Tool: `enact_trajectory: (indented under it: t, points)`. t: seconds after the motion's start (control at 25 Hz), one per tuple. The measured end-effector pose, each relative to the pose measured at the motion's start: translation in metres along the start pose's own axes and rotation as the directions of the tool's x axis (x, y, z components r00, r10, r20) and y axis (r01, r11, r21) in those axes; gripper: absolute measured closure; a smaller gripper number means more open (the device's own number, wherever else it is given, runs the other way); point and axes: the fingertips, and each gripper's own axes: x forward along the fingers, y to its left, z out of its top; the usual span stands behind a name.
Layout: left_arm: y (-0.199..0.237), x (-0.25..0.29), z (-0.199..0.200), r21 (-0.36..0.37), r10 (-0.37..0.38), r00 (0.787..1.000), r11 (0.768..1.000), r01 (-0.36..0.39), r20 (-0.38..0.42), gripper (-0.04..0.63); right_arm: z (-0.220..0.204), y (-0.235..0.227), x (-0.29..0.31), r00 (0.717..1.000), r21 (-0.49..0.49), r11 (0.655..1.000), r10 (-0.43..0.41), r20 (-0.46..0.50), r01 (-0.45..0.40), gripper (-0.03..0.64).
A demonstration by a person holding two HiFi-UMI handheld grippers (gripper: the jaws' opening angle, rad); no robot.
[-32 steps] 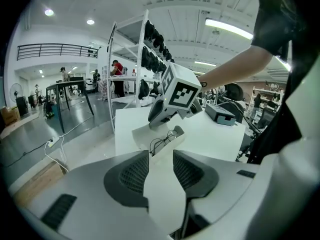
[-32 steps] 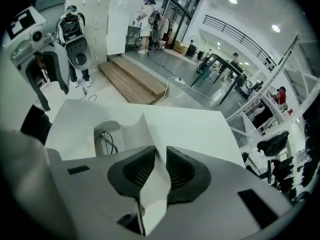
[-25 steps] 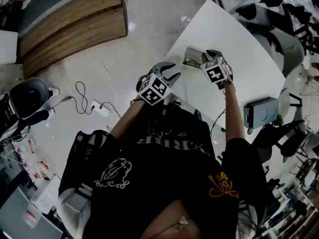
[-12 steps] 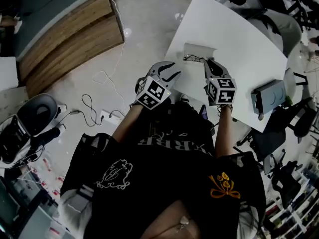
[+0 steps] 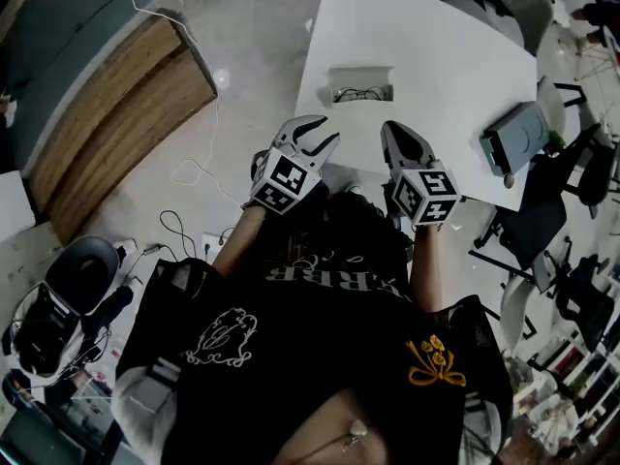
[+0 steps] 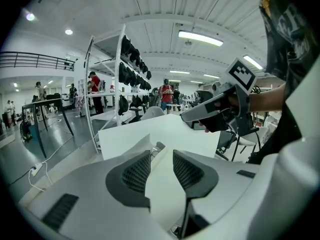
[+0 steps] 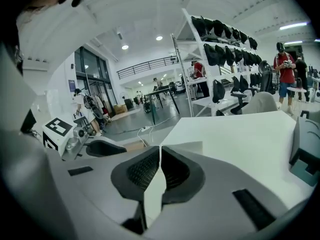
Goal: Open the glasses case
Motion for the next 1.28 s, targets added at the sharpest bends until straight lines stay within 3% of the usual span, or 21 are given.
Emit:
enact_trajectory:
  t: [0.36,0.68,1.28]
  points:
    - [-0.032,0.001,0.026,0.021,-0.017,0.999,1.0,0.016,0.045,0.449,-0.003,0.008,-0.052,0.998,0.067,0.997,0.026,0.05,-0.029,0.601]
    - [-0.069,-0.015,0.055,-0.098,0.04,0.987,0.995,-0.025,0.155,0.47,-0.024,0.008,-0.111,0.996,0.094,0.993,0.062,0.059,-0.067,0.601]
    - [-0.186,-0.064,0.05,-0.058,0.105,0.986,0.993,-0.099,0.13,0.552,-0.07,0.027,-0.196,0.969,0.101,0.971,0.202,0.143,-0.218,0.603]
